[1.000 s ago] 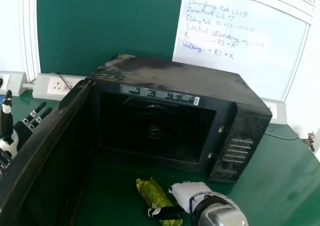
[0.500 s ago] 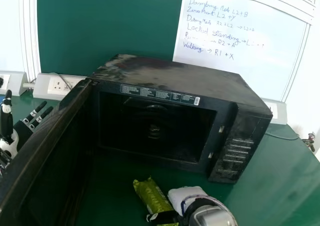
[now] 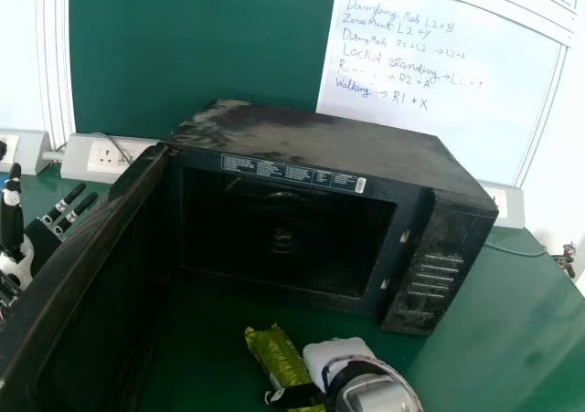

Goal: Put biscuit inside oven

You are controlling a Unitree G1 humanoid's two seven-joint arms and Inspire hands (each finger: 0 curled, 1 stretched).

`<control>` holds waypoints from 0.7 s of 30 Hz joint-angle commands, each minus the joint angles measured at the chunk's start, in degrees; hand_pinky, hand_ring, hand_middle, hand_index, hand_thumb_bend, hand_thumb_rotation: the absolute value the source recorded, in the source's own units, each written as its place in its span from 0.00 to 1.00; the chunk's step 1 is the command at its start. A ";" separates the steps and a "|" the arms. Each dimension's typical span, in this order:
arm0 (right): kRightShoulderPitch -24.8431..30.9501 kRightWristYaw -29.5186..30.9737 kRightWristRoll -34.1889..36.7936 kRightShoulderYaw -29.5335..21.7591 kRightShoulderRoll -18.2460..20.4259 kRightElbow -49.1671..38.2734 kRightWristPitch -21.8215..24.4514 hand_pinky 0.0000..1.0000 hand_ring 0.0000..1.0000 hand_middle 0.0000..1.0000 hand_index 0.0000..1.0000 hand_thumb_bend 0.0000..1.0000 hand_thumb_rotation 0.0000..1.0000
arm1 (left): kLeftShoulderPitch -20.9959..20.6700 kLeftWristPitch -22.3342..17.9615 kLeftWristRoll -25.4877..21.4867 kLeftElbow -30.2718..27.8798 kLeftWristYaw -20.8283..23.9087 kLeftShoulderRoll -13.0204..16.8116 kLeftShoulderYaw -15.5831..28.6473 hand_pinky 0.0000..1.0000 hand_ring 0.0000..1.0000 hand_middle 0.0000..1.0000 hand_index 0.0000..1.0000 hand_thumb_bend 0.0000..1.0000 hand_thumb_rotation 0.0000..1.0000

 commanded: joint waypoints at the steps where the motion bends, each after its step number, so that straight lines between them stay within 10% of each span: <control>1: 0.41 2.16 0.70 0.49 0.44 1.69 -0.15 0.50 0.66 0.77 0.87 0.99 0.25 | -0.35 -0.71 -0.50 -0.13 0.26 0.50 -0.02 0.99 0.95 0.90 0.87 0.39 0.14; 21: 0.82 1.30 0.89 0.30 1.07 3.69 0.68 0.49 0.65 0.73 0.76 0.79 0.13 | 0.41 -0.53 -1.44 -0.91 0.69 1.43 0.47 1.00 1.00 0.96 0.92 0.34 0.13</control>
